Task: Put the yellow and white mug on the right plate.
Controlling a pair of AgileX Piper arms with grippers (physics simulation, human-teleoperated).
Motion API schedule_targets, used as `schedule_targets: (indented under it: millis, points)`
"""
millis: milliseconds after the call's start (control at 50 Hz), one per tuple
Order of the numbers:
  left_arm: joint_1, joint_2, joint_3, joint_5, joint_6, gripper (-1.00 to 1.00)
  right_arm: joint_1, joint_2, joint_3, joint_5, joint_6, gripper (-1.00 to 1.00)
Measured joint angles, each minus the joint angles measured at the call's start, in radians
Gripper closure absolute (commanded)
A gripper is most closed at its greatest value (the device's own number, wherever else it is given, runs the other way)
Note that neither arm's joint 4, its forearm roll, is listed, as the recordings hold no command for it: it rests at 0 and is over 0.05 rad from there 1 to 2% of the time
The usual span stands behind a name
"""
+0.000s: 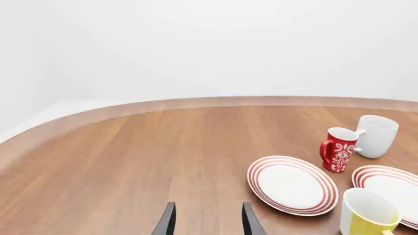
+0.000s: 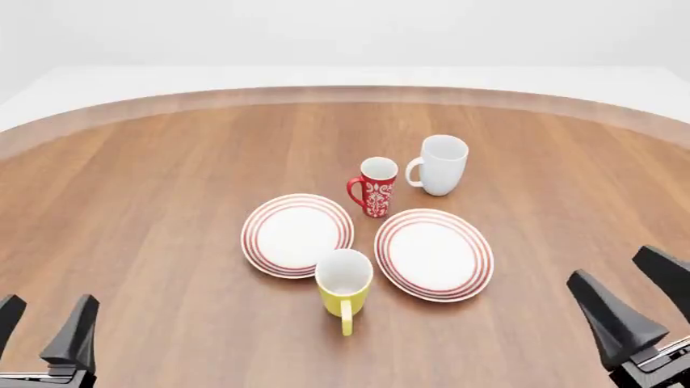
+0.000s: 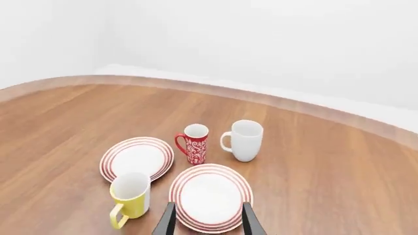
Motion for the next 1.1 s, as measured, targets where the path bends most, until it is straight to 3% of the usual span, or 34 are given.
schedule_targets:
  millis: [460, 540, 800, 1100]
  points:
    - [0.000, 0.000, 0.000, 0.000, 0.000, -1.00, 0.226, 0.444, -0.314, 0.191, 0.076, -1.00]
    - [0.000, 0.000, 0.000, 0.000, 0.000, -1.00, 0.243, 0.536, -0.371, 0.223, 0.097, -1.00]
    - [0.000, 0.000, 0.000, 0.000, 0.000, -1.00, 0.269, 0.779, -0.538, 0.334, 0.058, -1.00]
    - [0.000, 0.000, 0.000, 0.000, 0.000, -1.00, 0.300, 0.946, -0.685, 0.426, 0.073, -1.00]
